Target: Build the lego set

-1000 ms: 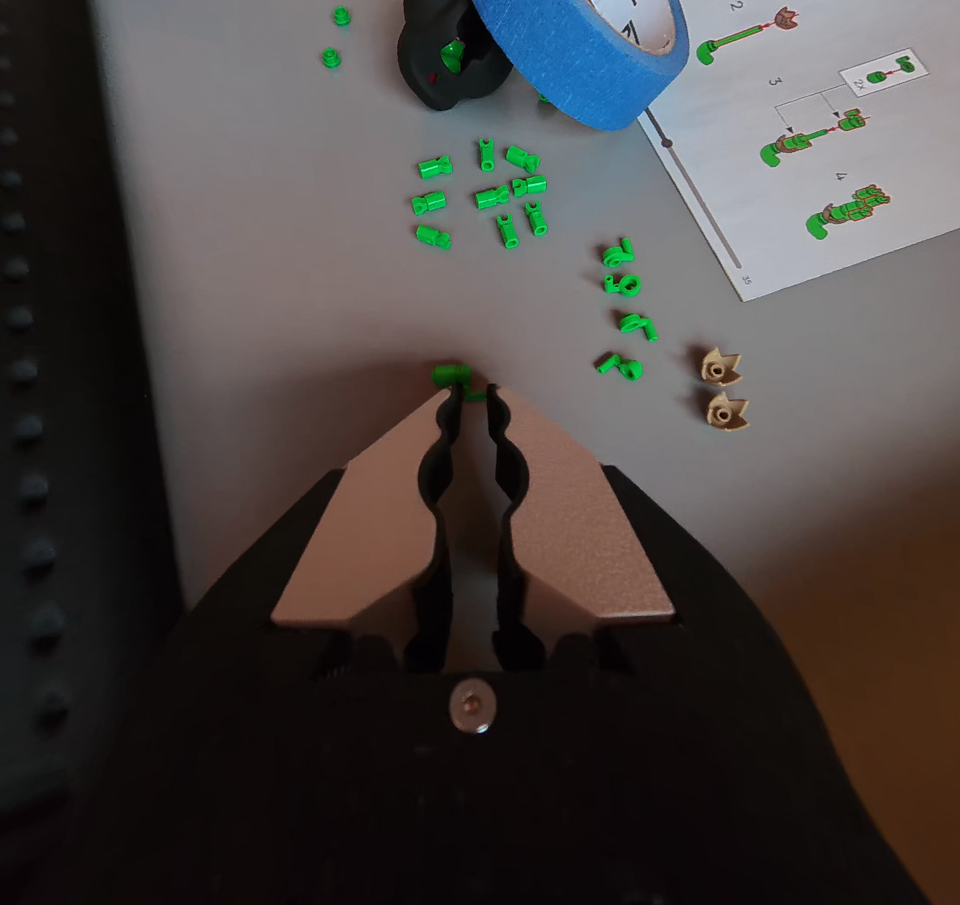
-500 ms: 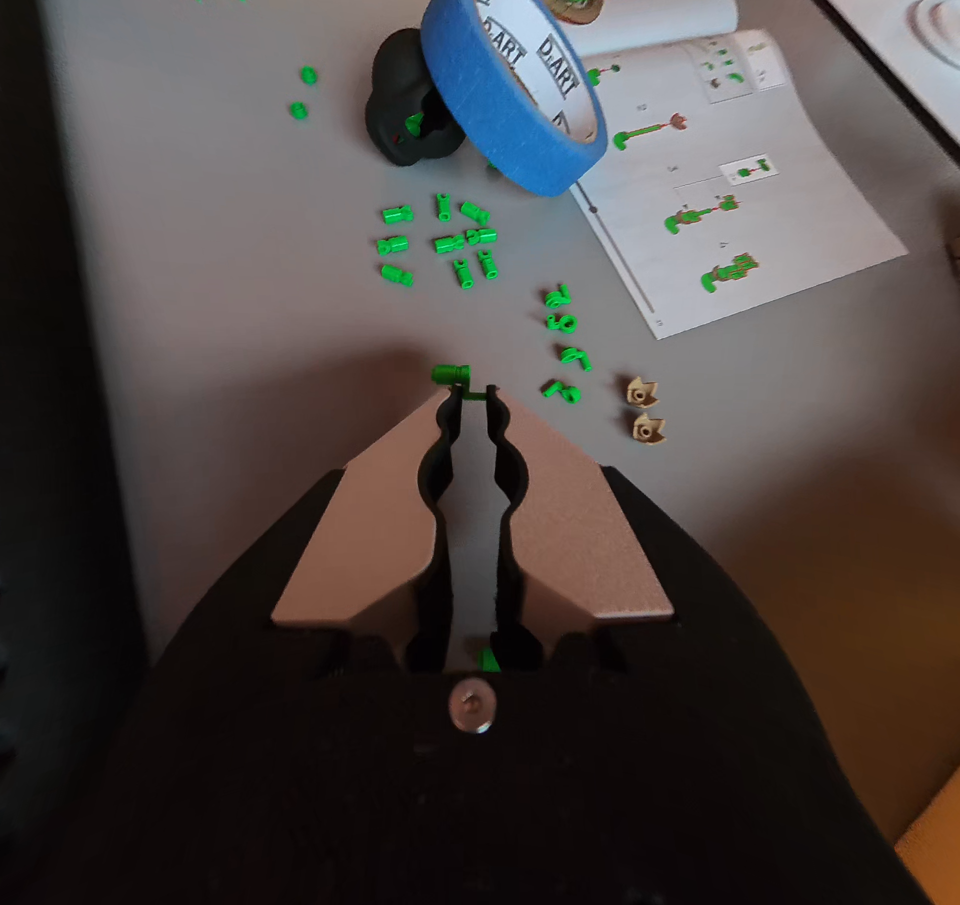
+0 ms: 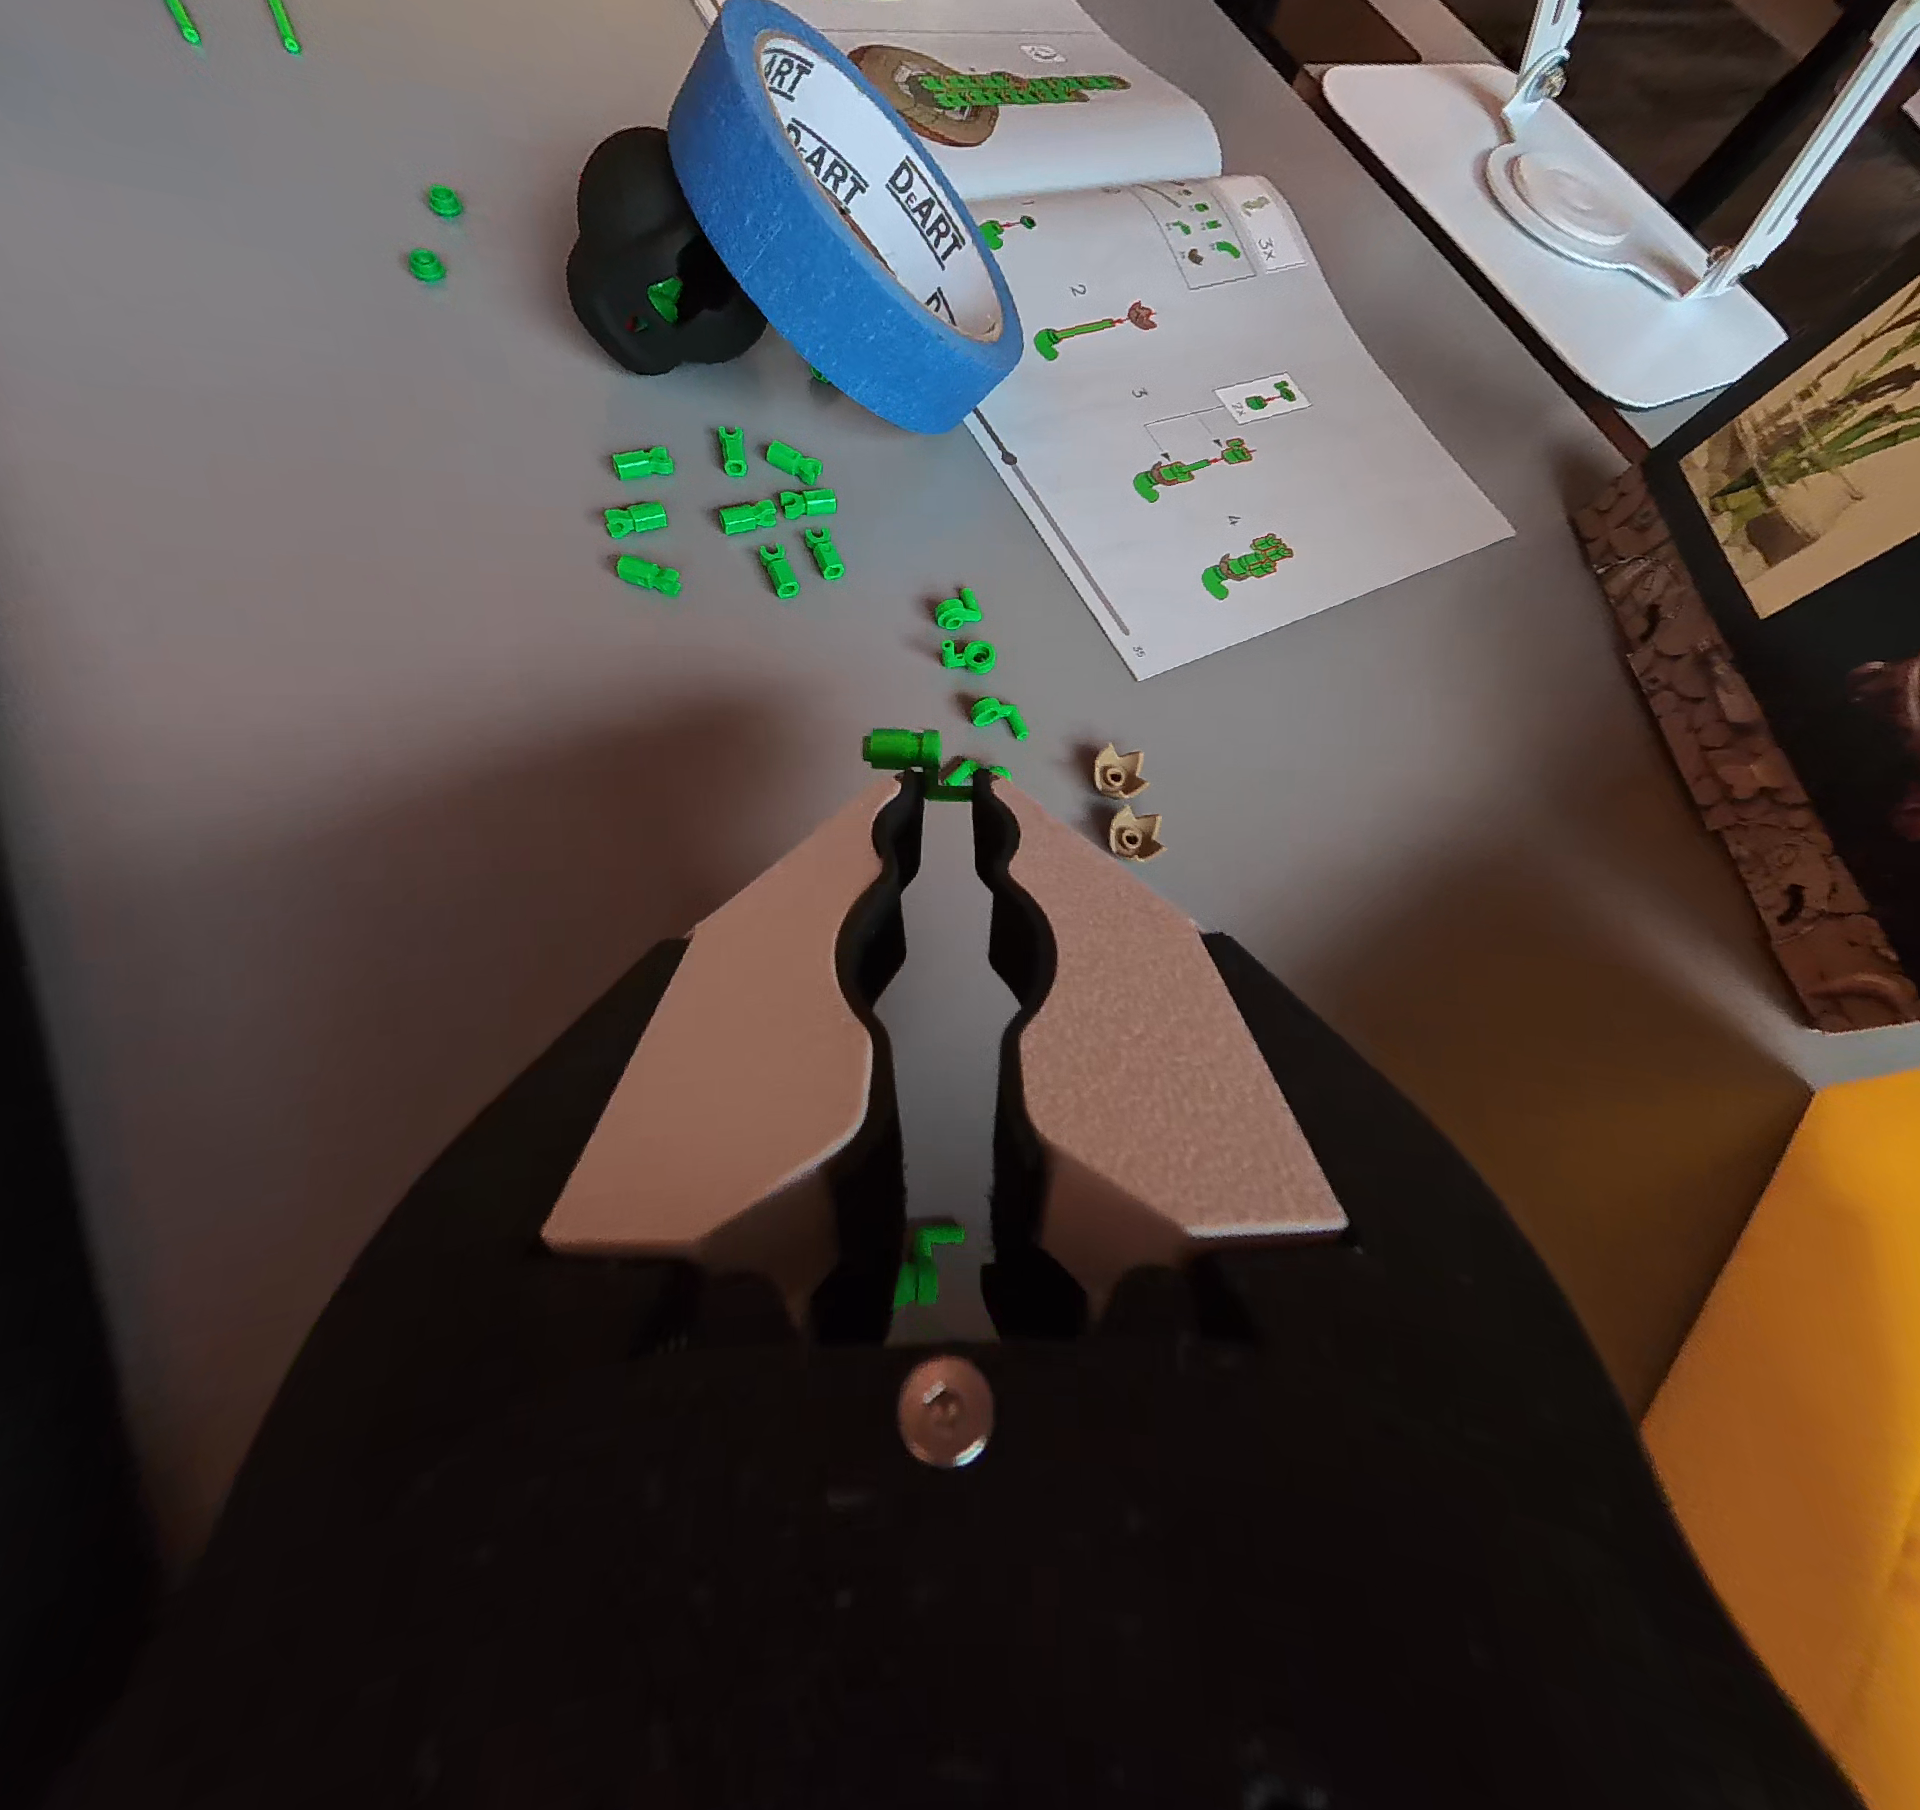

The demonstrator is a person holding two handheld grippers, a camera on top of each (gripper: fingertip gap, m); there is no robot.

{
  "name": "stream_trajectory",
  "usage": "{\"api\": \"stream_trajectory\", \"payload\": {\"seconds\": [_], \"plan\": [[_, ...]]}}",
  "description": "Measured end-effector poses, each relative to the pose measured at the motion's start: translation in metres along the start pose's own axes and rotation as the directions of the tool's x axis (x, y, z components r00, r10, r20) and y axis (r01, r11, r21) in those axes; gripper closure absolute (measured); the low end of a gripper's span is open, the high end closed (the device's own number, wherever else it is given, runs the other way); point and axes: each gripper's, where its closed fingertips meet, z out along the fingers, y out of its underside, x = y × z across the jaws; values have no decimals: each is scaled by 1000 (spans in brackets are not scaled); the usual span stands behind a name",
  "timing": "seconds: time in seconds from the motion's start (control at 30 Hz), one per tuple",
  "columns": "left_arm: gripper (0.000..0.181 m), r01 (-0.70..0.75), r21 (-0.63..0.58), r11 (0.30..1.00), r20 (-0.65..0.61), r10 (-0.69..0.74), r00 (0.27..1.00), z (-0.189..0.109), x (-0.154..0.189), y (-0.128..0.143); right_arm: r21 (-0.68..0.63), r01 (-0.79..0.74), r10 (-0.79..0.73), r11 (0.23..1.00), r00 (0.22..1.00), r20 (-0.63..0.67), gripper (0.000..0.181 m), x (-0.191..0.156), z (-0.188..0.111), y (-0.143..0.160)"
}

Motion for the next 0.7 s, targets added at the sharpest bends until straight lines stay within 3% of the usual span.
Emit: {"api": "stream_trajectory", "payload": {"seconds": [0.43, 0.7], "plan": [[176, 6, 0, 1000, 0, -6, 1000, 1, -1, 2, 38, 7, -5, 999, 999, -52, 174, 10, -8, -7], [177, 8, 19, 1000, -5, -8, 1000, 2, 2, -2, 102, 67, -49, 993, 983, -175, 174, 38, -42, -70]]}}
